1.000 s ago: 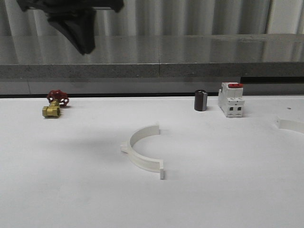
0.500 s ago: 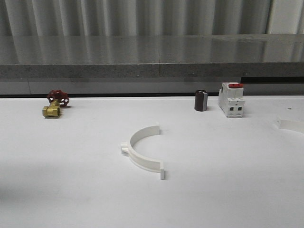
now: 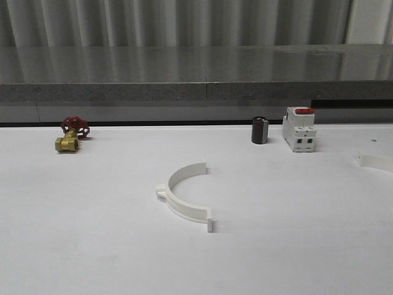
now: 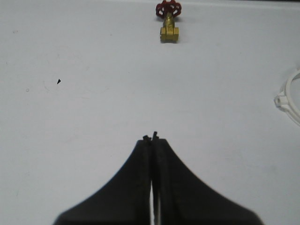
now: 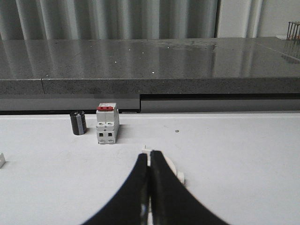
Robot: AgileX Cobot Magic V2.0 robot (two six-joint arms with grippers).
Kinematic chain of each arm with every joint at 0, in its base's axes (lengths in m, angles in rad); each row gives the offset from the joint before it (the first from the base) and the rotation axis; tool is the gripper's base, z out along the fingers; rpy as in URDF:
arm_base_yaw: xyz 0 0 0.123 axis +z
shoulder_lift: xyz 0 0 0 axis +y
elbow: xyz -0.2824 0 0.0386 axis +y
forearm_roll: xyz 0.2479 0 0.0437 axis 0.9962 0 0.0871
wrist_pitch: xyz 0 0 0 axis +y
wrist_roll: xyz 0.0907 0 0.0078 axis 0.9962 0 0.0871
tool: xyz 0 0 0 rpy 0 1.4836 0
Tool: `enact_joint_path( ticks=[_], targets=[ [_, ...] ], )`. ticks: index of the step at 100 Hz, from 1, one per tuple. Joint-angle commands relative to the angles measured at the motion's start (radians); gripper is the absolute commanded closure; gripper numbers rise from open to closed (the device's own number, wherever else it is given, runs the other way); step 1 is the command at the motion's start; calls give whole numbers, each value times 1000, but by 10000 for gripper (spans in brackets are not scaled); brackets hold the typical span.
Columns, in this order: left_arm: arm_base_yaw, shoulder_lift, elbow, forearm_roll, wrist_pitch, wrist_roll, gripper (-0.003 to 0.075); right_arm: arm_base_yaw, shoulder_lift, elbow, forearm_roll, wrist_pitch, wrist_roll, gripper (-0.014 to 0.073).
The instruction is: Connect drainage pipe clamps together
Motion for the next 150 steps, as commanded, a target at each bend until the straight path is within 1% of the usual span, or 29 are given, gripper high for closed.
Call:
enact_joint_path(
  ticks=[1, 15, 34, 48, 59, 67, 79, 86, 96, 101, 108, 115, 119, 124, 129, 141, 142, 146, 150],
  targets=[
    [2, -97, 10, -27, -35, 0, 740, -1, -14, -16, 0, -81, -4, 660],
    [2, -257, 77, -31, -13, 0, 740, -1, -14, -16, 0, -81, -4, 660],
    [2, -409, 128, -74, -9, 0, 740, -1, -14, -16, 0, -82, -4, 660],
    [2, -471, 132, -33, -27, 0, 740, -1, -14, -16, 0, -82, -4, 660],
    [2, -482, 132, 7, -61, 0, 740, -1, -14, -19, 0, -83, -4, 660],
    [2, -482, 132, 12, -76, 0, 740, 1, -14, -40, 1, -56, -4, 660],
    [2, -482, 132, 12, -77, 0, 740, 1, 4, -117, 2, 29, -3, 660],
    [2, -482, 132, 12, -77, 0, 740, 1, 51, -179, 22, 124, 24, 660],
    [2, -482, 132, 8, -77, 0, 740, 1, 168, -305, 26, 327, 34, 660],
    [2, -482, 132, 8, -77, 0, 740, 1, 233, -359, 17, 399, 31, 660],
    [2, -482, 132, 8, -77, 0, 740, 1, 331, -431, -2, 481, 30, 660],
    [2, -482, 132, 8, -77, 0, 740, 1, 433, -490, -22, 521, 26, 648],
    [2, -482, 132, 8, -77, 0, 740, 1, 492, -518, -31, 525, 17, 616],
    [2, -482, 132, 8, -77, 0, 740, 1, 559, -548, -38, 518, 0, 551],
    [2, -482, 132, 8, -77, 0, 740, 1, 625, -578, -41, 510, -5, 456],
    [2, -482, 132, 8, -77, 0, 740, 1, 775, -649, -28, 483, -5, 149],
    [2, -482, 132, 8, -77, 0, 740, 1, 783, -653, -28, 480, -5, 149],
    [2, -482, 132, 8, -77, 0, 740, 0, 833, -676, -28, 461, -5, 62],
    [2, -482, 132, 8, -77, 0, 740, -1, 885, -701, -28, 450, -5, 25]
  ],
)
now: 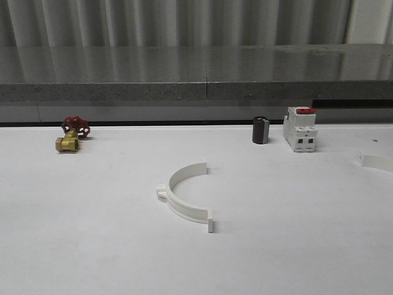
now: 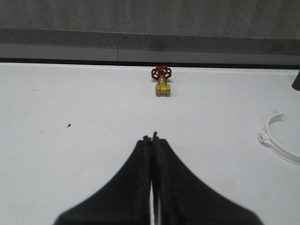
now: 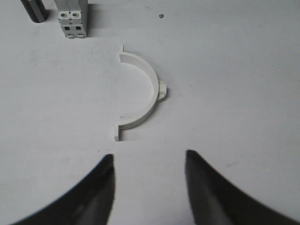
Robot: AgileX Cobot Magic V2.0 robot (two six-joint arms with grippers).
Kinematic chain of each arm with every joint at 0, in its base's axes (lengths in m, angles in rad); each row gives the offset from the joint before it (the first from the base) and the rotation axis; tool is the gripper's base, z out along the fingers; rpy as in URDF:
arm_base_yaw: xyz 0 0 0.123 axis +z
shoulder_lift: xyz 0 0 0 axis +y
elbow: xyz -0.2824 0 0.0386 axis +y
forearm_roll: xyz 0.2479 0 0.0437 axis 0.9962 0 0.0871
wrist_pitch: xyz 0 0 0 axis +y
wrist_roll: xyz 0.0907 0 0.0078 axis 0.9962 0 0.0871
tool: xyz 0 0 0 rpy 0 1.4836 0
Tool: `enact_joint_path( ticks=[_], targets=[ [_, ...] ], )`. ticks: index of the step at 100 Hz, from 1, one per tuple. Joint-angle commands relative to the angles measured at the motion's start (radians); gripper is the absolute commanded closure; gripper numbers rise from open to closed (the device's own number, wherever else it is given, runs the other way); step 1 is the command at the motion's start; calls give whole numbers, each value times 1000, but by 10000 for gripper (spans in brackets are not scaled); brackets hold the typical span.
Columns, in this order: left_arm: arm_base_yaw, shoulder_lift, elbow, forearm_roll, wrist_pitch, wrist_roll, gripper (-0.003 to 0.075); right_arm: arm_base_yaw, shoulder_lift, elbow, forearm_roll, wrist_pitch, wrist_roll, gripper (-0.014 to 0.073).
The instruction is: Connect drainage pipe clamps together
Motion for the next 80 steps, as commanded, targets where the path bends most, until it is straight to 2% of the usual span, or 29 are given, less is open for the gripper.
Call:
enact_joint_path(
  ticks=[1, 12, 25, 40, 60, 80],
  targets=[
    [1, 14, -25, -4, -83, 0, 740, -1, 96, -80, -12, -92, -13, 18],
    [1, 14, -23, -4, -83, 0, 740, -1, 239, -159, -12, -39, -13, 15],
    [1, 14, -23, -4, -83, 0, 740, -2, 421, -274, -11, 91, -11, 15],
    [1, 14, -23, -4, -83, 0, 740, -49, 602, -398, 34, 203, -5, 23],
    [1, 14, -23, -4, -83, 0, 740, -122, 778, -510, 82, 239, -6, 23],
    [1, 14, -23, -4, -83, 0, 740, -129, 938, -610, 106, 269, -65, 23]
  ],
)
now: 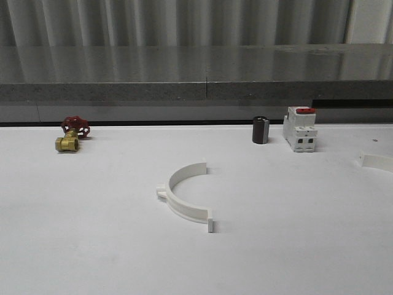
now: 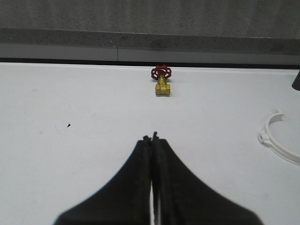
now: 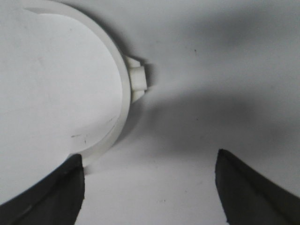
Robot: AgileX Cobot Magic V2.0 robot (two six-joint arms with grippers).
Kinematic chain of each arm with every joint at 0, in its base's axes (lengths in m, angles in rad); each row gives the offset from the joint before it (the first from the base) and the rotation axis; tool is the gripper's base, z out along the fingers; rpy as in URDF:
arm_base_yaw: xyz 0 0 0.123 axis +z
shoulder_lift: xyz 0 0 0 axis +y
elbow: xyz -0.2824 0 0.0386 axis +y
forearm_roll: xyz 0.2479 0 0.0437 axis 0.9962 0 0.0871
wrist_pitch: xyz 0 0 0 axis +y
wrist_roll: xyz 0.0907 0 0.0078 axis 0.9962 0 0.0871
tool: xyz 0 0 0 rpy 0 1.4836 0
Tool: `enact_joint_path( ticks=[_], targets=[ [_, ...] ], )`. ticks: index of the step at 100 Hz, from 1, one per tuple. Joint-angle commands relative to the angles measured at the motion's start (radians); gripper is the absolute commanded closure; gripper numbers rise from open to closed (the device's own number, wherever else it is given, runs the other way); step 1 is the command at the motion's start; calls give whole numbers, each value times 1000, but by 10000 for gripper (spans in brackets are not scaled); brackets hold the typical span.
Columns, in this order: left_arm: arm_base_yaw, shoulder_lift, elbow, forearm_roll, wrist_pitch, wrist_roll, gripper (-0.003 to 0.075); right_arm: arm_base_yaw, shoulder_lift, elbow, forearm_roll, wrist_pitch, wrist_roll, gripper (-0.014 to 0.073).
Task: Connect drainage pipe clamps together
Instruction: 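Grasp the second half-ring by its tab with the right gripper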
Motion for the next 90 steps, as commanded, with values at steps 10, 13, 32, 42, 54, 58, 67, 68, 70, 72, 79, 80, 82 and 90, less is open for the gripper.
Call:
enact_joint_path(
  ticks=[10, 13, 32, 42, 54, 58, 67, 68, 70, 72, 79, 80, 82, 90],
  targets=[
    [1, 14, -23, -4, -81, 0, 740, -6, 79, -105, 21, 2, -36, 23],
    [1, 14, -23, -4, -81, 0, 740, -6, 93, -116, 22, 2, -36, 23],
    [1, 14, -23, -4, -81, 0, 740, -6, 162, -153, 23, -7, -37, 23],
    [1, 14, -23, -4, -81, 0, 740, -9, 189, -165, 31, -21, -37, 50],
    [1, 14, -23, -4, -81, 0, 740, -9, 207, -170, 48, -25, -37, 242],
    [1, 14, -23, -4, -81, 0, 740, -9, 209, -170, 50, -23, -37, 333],
    [1, 14, -23, -4, -81, 0, 740, -9, 208, -177, 51, -24, -37, 489],
    [1, 14, -23, -4, -81, 0, 740, -9, 208, -178, 51, -24, -37, 489],
    [1, 14, -23, -4, -81, 0, 740, -9, 208, -179, 51, -24, -37, 504],
    [1, 14, -23, -4, -81, 0, 740, -9, 208, -184, 51, -21, -37, 512],
    [1, 14, -23, -4, -81, 0, 740, -9, 206, -201, 51, 0, -37, 515],
    [1, 14, -23, -4, -81, 0, 740, -9, 204, -205, 51, 0, -37, 515],
    [1, 14, -23, -4, -81, 0, 740, -9, 202, -207, 51, 3, -37, 515],
    [1, 14, -23, -4, -81, 0, 740, -8, 180, -209, 70, 0, -22, 515]
  ],
)
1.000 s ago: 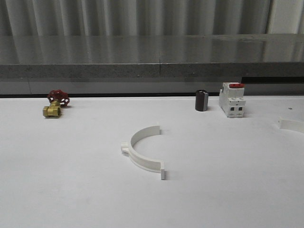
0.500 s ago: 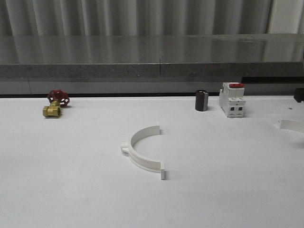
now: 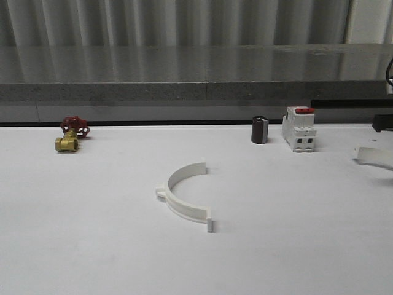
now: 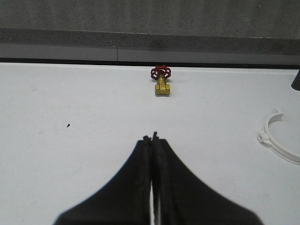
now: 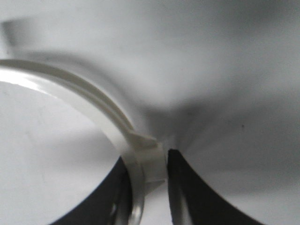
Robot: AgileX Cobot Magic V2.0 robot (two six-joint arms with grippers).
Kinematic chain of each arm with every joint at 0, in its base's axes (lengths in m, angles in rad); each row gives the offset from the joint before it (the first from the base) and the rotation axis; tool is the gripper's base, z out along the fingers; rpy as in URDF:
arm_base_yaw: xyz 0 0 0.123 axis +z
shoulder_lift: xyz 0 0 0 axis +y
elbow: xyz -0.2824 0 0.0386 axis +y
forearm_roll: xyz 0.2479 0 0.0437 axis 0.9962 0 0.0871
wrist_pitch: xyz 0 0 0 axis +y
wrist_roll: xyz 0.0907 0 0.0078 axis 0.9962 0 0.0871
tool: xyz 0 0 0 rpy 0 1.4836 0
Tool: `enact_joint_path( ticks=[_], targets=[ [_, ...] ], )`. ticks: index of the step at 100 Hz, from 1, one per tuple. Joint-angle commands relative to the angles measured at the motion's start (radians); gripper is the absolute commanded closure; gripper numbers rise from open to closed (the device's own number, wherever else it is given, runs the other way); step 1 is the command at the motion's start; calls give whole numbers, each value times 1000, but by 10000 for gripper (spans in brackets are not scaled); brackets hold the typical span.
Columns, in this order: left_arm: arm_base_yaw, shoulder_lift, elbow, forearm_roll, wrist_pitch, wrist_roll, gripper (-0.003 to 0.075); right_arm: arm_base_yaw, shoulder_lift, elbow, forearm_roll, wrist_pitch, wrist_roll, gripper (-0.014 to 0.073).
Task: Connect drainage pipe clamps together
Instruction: 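Grasp the second half-ring by its tab with the right gripper, then carry the second half-ring toward the first half-ring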
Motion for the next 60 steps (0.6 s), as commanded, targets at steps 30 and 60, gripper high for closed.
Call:
enact_joint_path(
  ticks=[30, 60],
  targets=[
    [1, 14, -23, -4, -81, 0, 740, 93, -156, -31, 78, 90, 96, 515],
    [1, 14, -23, -4, -81, 0, 740, 333, -160, -31, 78, 116, 252, 515]
  ],
)
